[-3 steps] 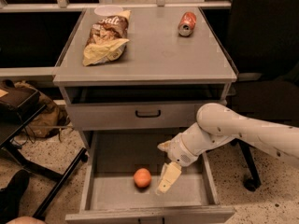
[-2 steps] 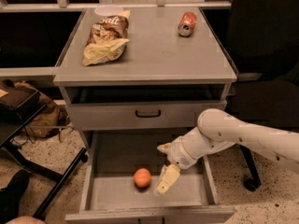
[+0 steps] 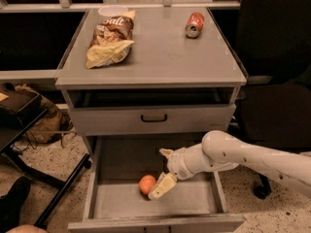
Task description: Pick orange from middle drawer and place on counter
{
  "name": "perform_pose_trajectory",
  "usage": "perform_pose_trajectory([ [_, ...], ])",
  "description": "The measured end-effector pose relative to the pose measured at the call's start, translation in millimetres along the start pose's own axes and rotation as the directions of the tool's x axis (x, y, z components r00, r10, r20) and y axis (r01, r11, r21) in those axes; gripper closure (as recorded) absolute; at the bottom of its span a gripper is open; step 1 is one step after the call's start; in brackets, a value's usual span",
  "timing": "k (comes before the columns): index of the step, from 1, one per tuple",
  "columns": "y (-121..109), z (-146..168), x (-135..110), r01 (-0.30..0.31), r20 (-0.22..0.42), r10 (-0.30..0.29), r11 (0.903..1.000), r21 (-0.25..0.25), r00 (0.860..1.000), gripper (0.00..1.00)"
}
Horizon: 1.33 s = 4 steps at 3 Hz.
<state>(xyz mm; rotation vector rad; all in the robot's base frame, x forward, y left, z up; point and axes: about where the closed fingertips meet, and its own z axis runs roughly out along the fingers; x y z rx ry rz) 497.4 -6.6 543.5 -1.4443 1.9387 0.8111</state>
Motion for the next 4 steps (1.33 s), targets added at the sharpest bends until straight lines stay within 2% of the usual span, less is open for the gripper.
perform_pose_trajectory([
  [2,-2,5,2,0.011,0.025,-0.011,0.9999,0.012,1.000,0.00],
  [3,-12,23,9,0.058,0.061,-0.063,0.9957,0.072,0.996,0.00],
  [4,-30,36,23,0.075,0.088,-0.091,0.9821,0.173,0.992,0.00],
])
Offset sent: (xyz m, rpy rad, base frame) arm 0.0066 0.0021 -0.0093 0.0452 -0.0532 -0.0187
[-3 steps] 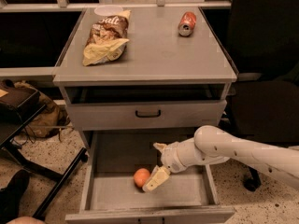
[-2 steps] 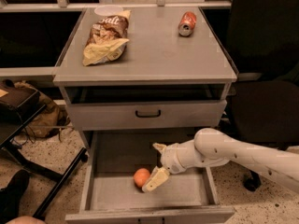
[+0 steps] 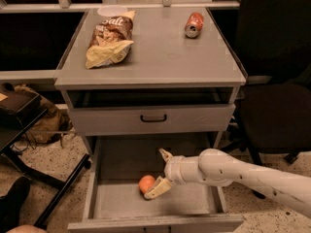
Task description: Pick orange from middle drawer and place on counter
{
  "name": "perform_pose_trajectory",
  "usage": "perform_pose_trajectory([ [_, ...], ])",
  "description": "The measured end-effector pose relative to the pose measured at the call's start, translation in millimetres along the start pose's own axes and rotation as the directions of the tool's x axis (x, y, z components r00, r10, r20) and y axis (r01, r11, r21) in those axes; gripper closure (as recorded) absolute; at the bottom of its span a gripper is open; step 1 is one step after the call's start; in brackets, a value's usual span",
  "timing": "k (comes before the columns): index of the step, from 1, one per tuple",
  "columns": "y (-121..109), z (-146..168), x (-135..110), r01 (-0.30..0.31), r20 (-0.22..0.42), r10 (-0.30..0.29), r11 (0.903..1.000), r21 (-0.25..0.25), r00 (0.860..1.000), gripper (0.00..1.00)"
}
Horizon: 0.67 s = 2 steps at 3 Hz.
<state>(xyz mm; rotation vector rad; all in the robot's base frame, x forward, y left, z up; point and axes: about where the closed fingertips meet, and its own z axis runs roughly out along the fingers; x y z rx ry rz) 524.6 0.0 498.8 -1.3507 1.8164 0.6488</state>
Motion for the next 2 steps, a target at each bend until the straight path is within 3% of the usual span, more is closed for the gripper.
perform_pose_trajectory([
  [1,-7,13,14,0.007,0.006,-0.007,0.9989,0.046,1.000,0.00],
  [2,-2,26,27,-0.009,0.013,0.008,0.9989,0.045,1.000,0.00],
])
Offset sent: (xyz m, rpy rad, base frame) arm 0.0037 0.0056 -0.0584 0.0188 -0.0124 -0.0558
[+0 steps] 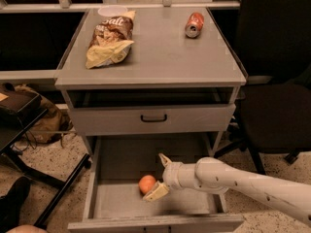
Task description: Pick orange from middle drawer and place on counter
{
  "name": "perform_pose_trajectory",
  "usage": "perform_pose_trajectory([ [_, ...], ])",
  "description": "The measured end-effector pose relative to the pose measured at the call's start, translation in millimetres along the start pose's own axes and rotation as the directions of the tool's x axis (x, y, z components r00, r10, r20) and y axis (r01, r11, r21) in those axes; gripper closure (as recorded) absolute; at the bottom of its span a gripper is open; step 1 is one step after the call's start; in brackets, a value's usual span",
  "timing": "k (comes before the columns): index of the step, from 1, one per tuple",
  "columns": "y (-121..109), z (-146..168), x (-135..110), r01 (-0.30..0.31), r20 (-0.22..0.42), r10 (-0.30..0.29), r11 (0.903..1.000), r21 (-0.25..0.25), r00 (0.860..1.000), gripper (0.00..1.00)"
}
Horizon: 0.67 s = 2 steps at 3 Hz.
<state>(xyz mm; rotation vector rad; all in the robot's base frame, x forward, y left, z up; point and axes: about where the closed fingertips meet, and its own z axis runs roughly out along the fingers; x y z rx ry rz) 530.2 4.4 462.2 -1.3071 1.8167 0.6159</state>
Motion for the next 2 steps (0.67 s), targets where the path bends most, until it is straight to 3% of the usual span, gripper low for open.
perform_pose_trajectory([
  [2,16,30,18,-0.043,0.009,0.043,0.9976,-0.055,0.999,0.00],
])
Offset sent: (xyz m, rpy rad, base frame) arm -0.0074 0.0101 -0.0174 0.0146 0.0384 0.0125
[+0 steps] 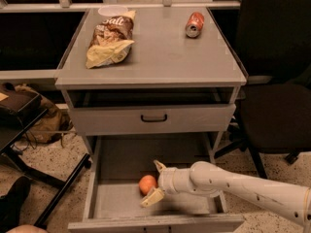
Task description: Pick orange from middle drawer and place on counter
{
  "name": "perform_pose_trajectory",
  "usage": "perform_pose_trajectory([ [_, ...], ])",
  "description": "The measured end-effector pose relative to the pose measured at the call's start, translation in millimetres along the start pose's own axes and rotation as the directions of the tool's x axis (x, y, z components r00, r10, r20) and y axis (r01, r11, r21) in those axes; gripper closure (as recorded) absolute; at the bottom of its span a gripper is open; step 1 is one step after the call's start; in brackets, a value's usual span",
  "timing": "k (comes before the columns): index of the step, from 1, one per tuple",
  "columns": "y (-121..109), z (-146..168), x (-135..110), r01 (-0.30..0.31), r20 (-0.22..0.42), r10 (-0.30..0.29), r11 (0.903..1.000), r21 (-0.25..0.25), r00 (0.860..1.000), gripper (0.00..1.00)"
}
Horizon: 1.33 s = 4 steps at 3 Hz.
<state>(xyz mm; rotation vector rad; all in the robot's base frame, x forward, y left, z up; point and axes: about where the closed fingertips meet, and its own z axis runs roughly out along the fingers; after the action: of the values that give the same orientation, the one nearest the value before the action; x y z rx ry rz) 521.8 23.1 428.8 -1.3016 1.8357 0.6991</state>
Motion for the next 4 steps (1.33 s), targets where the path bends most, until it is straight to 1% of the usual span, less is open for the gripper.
perform_pose_trajectory([
  [1,1,14,11,-0.008,-0.005,0.008,0.9998,-0.017,1.000,0.00],
  [2,3,22,20,-0.016,-0.014,0.015,0.9996,-0.024,1.000,0.00],
  [3,4,28,27,-0.023,-0.017,0.023,0.9995,-0.023,1.000,0.00],
  [4,3,34,33,-0.044,0.001,0.044,0.9988,-0.019,0.999,0.00],
])
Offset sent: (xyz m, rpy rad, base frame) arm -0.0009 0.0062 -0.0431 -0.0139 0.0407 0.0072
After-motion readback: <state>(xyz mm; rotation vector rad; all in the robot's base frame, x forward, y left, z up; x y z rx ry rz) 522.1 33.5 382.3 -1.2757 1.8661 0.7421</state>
